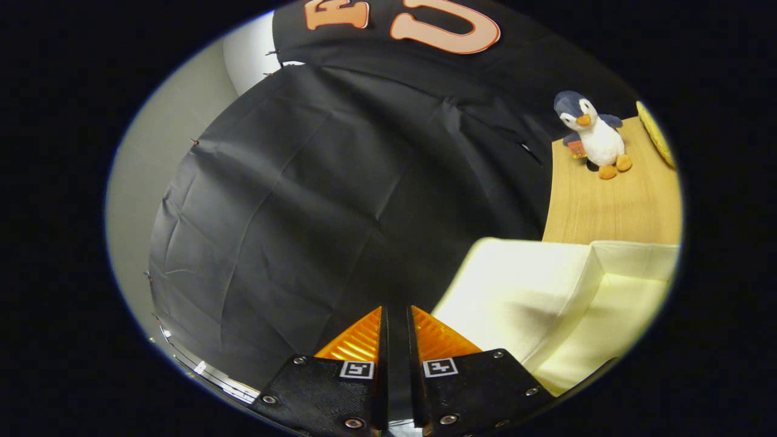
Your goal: Open the storage box then place both shoes into the box .Put the left shoe in first, then the right shoe, with the right side of both shoes facing outward in a uniform manner.
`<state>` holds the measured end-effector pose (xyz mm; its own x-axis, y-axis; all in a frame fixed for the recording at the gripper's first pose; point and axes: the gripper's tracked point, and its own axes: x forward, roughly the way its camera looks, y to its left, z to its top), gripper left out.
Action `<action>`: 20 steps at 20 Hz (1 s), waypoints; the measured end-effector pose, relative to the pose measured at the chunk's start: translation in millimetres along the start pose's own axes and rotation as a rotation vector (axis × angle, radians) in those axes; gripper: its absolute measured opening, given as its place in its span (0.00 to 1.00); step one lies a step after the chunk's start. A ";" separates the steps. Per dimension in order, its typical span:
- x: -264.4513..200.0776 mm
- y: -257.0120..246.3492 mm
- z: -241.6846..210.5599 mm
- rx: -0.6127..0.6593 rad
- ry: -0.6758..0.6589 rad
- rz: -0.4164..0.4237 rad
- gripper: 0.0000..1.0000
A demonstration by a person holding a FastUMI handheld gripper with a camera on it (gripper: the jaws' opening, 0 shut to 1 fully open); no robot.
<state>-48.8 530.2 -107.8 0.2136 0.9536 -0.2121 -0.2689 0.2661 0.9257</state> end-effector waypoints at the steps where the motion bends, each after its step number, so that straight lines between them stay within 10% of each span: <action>1: -3.7 -8.8 -0.1 -0.024 -0.001 -0.028 0.17; 10: -136.9 -119.9 23.8 -0.135 -0.144 -0.337 0.79; 20: -297.9 -274.5 -14.3 -0.094 -0.214 -0.741 0.87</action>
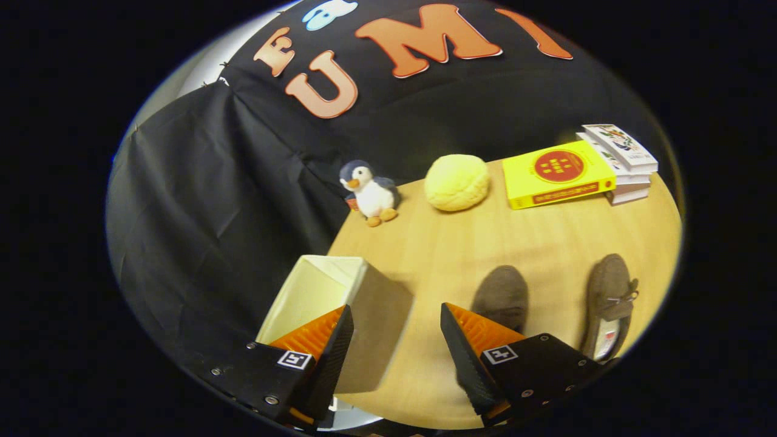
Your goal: Open the storage box then place both shoes into the box .Put the left shoe in first, then the right shoe, with the right side of both shoes facing outward in a uniform manner.
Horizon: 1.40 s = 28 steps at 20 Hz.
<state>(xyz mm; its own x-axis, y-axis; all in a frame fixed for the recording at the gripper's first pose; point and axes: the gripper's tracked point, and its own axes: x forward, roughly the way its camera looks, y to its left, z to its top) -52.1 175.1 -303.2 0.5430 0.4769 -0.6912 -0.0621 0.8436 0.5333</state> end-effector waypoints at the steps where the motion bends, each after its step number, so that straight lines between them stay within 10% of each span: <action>1: -1.0 -15.4 -4.6 -0.009 0.005 -0.032 0.87; 13: 39.8 -129.9 -68.8 -0.145 0.128 -0.240 0.85; 19: 80.7 -141.9 -66.8 -0.218 0.120 -0.289 0.58; 24: 84.9 -150.1 -62.9 -0.247 0.105 -0.359 0.11; 28: 70.8 -131.6 -38.7 -0.217 0.052 -0.324 0.03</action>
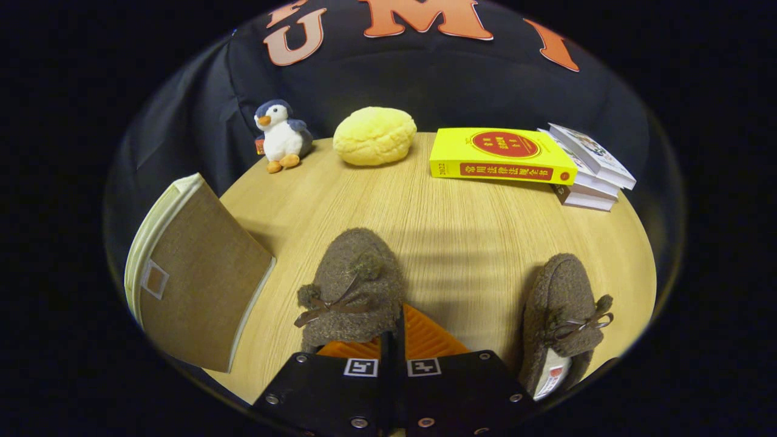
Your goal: Open the storage box then place both shoes into the box .Put the left shoe in first, then the right shoe, with the right side of both shoes facing outward in a uniform manner.
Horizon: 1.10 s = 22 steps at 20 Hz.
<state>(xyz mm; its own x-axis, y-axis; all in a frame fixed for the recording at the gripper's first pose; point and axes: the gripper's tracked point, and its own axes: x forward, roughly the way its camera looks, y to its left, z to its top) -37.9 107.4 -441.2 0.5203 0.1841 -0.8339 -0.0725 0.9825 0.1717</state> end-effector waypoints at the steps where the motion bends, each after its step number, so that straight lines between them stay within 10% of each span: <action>1: -8.5 1.4 8.8 0.009 -0.014 0.000 0.03; 22: -114.2 246.2 117.5 0.090 -0.037 0.201 0.03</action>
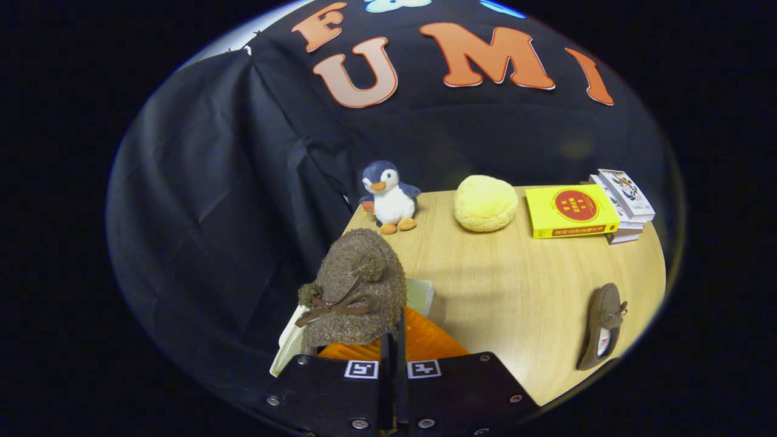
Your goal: Open the storage box then place both shoes into the box .Put the left shoe in first, then the right shoe, with the right side of both shoes facing outward in a uniform manner.
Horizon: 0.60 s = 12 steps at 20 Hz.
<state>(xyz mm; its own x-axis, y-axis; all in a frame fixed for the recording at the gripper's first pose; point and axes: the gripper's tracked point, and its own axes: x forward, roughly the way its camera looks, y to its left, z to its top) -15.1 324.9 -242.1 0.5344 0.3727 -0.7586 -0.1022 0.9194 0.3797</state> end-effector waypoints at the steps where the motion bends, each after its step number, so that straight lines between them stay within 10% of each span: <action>1: 7.2 9.3 -5.8 -0.005 0.020 -0.006 0.03; 12: 83.9 45.3 -74.0 -0.015 0.213 -0.174 0.03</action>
<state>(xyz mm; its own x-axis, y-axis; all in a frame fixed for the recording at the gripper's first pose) -37.1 407.1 -327.8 0.3567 0.2250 -0.9067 -0.0376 0.9732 0.2268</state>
